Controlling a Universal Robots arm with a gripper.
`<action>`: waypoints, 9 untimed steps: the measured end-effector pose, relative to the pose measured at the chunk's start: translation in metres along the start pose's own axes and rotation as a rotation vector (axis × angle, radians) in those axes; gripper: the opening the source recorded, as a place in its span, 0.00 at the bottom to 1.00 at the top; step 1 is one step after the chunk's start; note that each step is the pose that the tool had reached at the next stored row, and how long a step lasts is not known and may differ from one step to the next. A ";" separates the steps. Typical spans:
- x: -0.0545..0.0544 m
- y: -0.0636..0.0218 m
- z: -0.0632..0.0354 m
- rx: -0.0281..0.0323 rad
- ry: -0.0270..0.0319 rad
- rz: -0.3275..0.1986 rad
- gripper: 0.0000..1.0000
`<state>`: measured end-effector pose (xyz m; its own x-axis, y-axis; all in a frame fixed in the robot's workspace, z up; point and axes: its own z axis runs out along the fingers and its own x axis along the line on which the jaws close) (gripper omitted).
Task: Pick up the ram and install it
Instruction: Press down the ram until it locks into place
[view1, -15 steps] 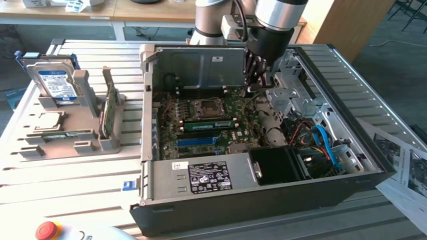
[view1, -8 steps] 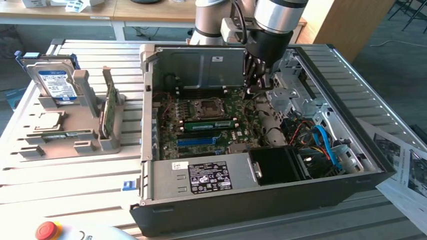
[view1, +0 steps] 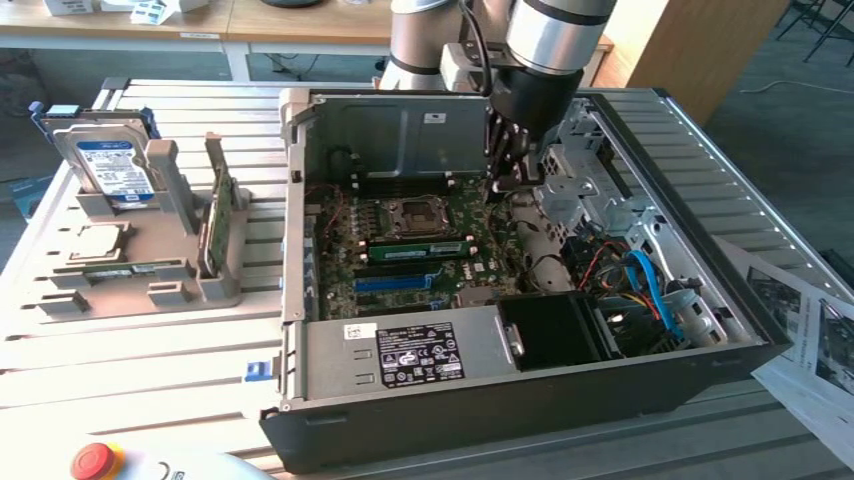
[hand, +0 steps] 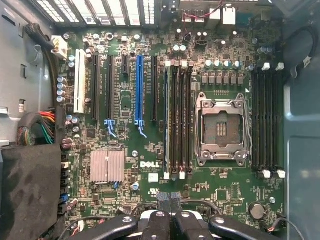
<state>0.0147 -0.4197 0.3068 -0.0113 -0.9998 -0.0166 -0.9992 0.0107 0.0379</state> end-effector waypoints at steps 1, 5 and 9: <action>0.000 0.0000 0.0011 0.0001 -0.0001 0.000 0.11; 0.000 -0.0002 0.0049 0.0000 0.0000 0.000 0.11; 0.000 -0.0003 0.0087 0.0001 0.0000 0.000 0.11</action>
<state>0.0147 -0.4197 0.2982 -0.0113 -0.9998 -0.0166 -0.9992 0.0107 0.0379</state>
